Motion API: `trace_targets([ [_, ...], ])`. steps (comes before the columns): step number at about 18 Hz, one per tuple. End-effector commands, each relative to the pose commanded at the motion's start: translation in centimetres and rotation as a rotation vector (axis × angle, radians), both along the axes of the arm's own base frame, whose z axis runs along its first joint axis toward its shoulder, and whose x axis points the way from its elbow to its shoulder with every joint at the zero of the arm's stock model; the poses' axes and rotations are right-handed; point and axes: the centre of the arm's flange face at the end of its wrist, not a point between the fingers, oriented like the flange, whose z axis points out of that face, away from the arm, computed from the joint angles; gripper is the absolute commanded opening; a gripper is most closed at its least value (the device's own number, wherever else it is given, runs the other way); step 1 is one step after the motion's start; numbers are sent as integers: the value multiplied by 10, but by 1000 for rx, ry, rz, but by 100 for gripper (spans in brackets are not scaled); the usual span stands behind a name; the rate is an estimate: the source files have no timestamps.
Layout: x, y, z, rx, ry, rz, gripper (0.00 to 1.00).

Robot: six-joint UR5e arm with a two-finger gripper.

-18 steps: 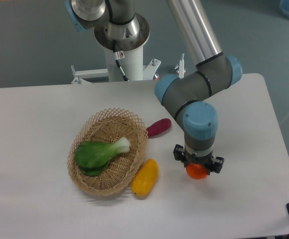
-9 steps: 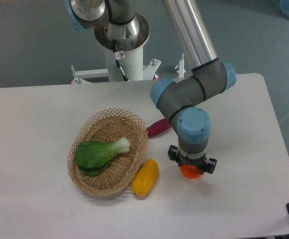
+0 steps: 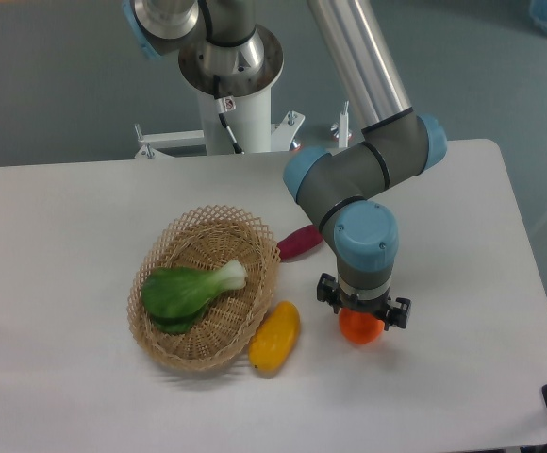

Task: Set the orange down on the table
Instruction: 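Lower the orange toward the table beside the yellow mango, then open the gripper to release the orange and lift away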

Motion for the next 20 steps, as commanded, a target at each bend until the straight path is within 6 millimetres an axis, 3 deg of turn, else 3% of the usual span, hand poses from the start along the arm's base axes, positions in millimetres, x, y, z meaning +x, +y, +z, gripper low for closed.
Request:
trace_targets([
  [4,-6,4,37,48,39,-6,100],
  [6,-11,1,63,85,56,-2,100],
  [11,-15,-13,101,152,73,-16,100],
  [15,-33,-43,141,192,51,-42,100],
  [18,-55,-81,190,208,6,-93,100],
  [20,-55,-90,192,199,-25,-104,100],
])
